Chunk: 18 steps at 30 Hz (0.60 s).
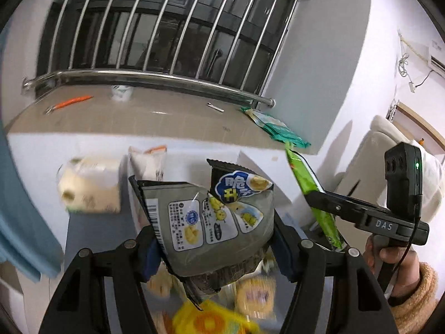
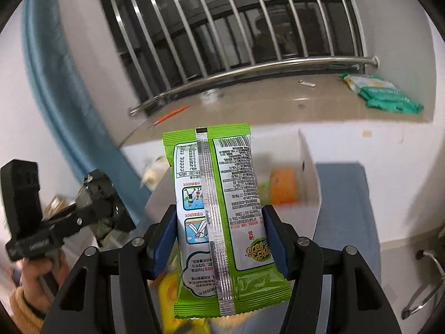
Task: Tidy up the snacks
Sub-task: 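Lower both packs into the white box and open both grippers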
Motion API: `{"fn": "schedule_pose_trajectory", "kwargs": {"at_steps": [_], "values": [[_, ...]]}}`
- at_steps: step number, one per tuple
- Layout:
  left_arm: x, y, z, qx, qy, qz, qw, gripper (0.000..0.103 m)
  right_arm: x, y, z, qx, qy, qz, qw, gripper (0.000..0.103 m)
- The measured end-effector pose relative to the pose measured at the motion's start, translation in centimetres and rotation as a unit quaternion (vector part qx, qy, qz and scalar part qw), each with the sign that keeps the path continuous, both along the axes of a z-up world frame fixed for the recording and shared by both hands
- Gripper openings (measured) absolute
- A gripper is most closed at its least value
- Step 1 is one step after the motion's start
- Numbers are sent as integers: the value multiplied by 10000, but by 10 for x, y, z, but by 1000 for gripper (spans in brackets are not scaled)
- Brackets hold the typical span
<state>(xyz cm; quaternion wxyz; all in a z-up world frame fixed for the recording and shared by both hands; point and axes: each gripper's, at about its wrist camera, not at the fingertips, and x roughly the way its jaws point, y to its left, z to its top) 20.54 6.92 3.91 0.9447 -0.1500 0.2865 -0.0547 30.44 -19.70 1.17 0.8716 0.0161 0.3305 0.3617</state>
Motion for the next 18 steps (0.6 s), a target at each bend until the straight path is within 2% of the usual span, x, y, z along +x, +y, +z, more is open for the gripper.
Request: {"fn": "schedule_pose_trajectory", "kwargs": {"at_steps": [4,8,9,10,11,12,14,18], "values": [[62,3,-5,112,269,20,9996,71,55,23,2,-226,112,-227,9994,65],[94,3,-23,163,588,48,9981,72,89,29,-5,-390,220,-356,9984,65],[101,5,-29,170,704,95,9973,79,97,30,-6,-406,252,-381,9981,69],[106,6,-35,192,866,149,9959,98,103,30,-7,-399,280,-379,9981,74],[112,7,-40,200,1009,177,9945,103,110,30,-9,-337,300,-354,9984,91],[112,8,-44,190,1028,198,9943,103,115,29,-10,-310,325,-389,9982,103],[110,8,-45,228,1074,258,9936,103,118,25,-9,-298,275,-563,9976,103],[98,6,-43,354,1043,262,9936,103,115,21,-9,-285,257,-497,9980,103]]}}
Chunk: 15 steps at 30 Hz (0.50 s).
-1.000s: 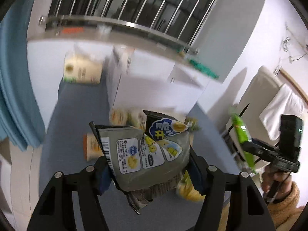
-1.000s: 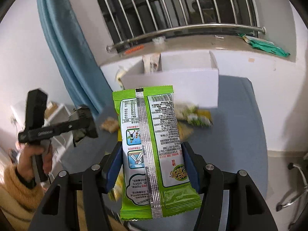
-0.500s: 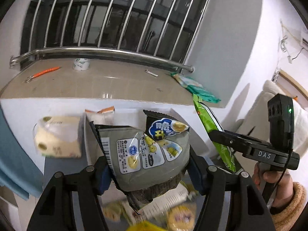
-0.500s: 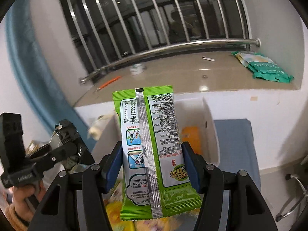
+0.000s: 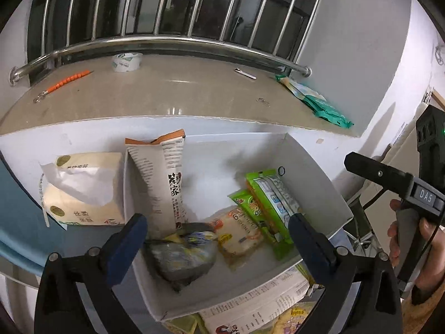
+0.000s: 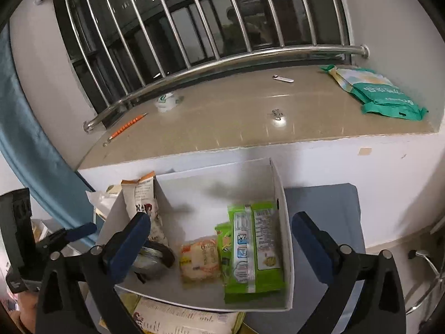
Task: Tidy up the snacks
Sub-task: 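Lower both packs into the white box and open both grippers, then withdraw both grippers from the box back over the snack pile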
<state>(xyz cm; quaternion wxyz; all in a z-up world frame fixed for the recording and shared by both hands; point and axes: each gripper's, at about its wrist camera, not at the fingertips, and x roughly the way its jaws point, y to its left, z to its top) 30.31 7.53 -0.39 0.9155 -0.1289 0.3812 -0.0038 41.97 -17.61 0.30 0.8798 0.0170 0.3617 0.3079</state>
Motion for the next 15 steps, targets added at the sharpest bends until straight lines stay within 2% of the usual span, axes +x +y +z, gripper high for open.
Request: {"fn": "schedule_pose_trajectory", "kwargs": {"at_steps": [8,15], "values": [[-29,1,17,131,-240,-77,9996,103,-31,-4,9,-66,-282,197,9994,103],[-101,-21,36,611,-655,-484,9948,103,-105,-20,16,-163,-914,617,9938,103]]}}
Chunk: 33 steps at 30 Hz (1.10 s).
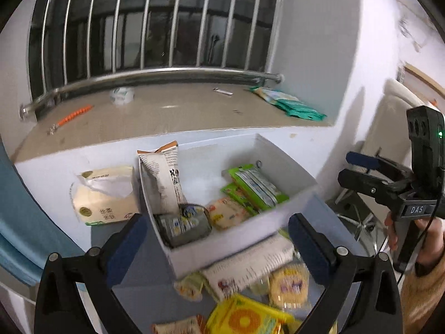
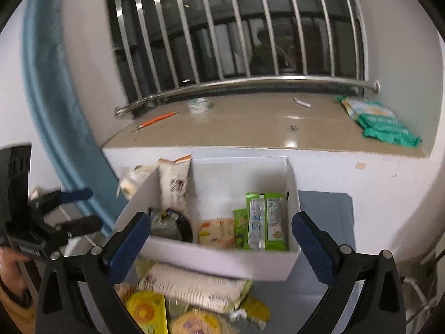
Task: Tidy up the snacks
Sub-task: 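Withdraw both grippers from the box back over the snack pile, then grasp the clear jelly cup with the right gripper and lift it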
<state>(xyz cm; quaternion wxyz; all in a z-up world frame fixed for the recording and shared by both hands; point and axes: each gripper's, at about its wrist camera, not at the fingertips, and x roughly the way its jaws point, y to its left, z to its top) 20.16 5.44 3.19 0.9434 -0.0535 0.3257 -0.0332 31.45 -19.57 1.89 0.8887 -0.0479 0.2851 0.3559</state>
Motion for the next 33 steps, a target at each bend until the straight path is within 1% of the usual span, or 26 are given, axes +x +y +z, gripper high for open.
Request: {"fn": "schedule_pose_trajectory", "kwargs": {"at_steps": [2,4,6,8,11,13,14,17,20,22,24,27,28,30,33], "values": [[-26,-5,0,31,-91,-63,9999,103,-25,-7,-2,-28,-176,153,9997,103],[-50,-7,-4,-88,-146,-168,9997,103,-50,-15,-7,-72,-285,273,9992,103],[-72,-10,-11,-163,-171,-273,9993,103,-75,-24,-18,-59,-335,390,9987,103],[-96,-13,-22,-138,-179,-263,9994,103,-93,-31,-30,-87,-296,499,9983,103],[-124,-16,-41,-29,-18,-258,9997,103,-115,-36,-55,-392,-217,592,9972,103],[-138,-19,-50,70,63,-202,9998,103,-122,-37,-67,-589,-236,625,9960,103],[-144,-19,-55,57,142,-192,9997,103,-124,-35,-73,-711,-245,634,9952,103],[-159,-20,-63,-78,176,-105,9998,103,-126,-28,-85,-978,-275,681,9925,103],[-167,-22,-65,-157,158,-72,9997,103,-123,-14,-90,-1001,-101,791,9918,103],[-171,-24,-64,-208,119,-98,9997,103,-117,2,-95,-998,135,825,9915,103],[-175,-26,-62,-194,61,-107,9997,103,-106,21,-105,-1029,477,790,9904,103],[-179,-28,-59,-194,4,-143,9997,103,-91,41,-121,-896,924,828,9882,103],[-180,-28,-58,-202,-8,-151,9997,103,-87,46,-125,-890,1011,823,9875,103],[-182,-28,-59,-178,24,-173,9997,103,-75,61,-137,-1047,1172,766,9846,103],[-185,-26,-63,-137,69,-143,9998,103,-61,74,-151,-1214,1279,691,9819,103]]}}
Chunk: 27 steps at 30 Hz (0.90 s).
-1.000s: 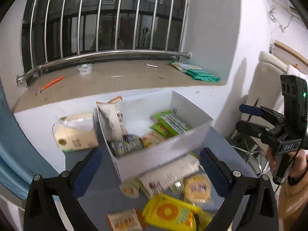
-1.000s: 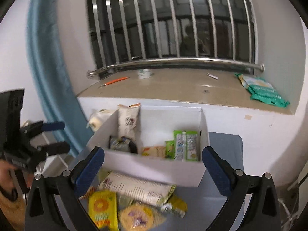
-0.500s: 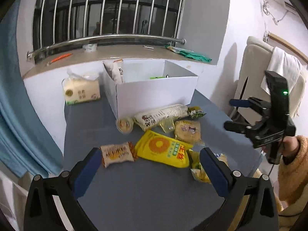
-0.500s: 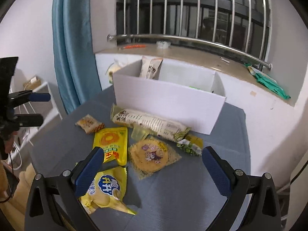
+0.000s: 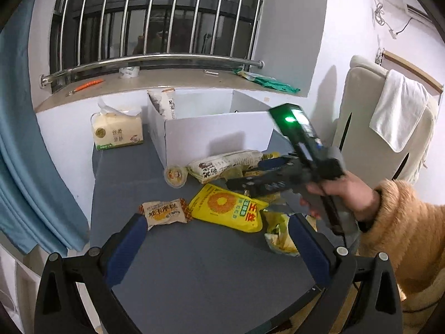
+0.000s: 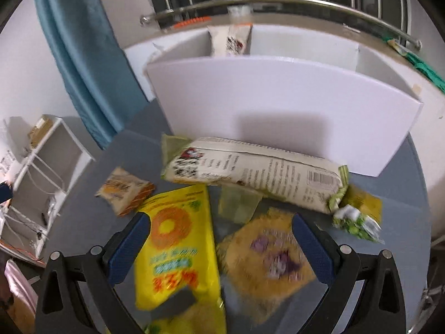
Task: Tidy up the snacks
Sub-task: 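Grasp the clear jelly cup with the right gripper and lift it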
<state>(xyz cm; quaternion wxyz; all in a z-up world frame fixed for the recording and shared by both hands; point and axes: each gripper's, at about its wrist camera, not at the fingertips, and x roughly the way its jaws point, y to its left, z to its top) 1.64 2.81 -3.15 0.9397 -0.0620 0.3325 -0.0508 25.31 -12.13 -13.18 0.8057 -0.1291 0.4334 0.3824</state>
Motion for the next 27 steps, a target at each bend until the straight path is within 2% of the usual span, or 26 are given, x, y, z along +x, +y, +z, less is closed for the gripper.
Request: {"fn": "schedule_pose_trajectory", "kwargs": {"at_steps": [4,5,8,13,18,27], "values": [[-2,2,-7,-29,91,38,9999,103,18,12,-14,-182,171,-59,9997,100],[-2,2,-8,-21,101,54,9999,103,20,14,-16,-219,202,-61,9995,95],[-2,1,-11,28,128,71,9999,103,24,19,-26,-547,184,-48,9983,48],[1,6,-16,14,190,82,9998,103,15,10,-21,-262,178,160,9994,47],[21,21,-29,-1,329,171,9993,103,-4,-16,4,91,15,171,9998,47],[94,50,-79,66,1119,98,9937,103,-50,-82,55,922,-149,18,9956,47]]}}
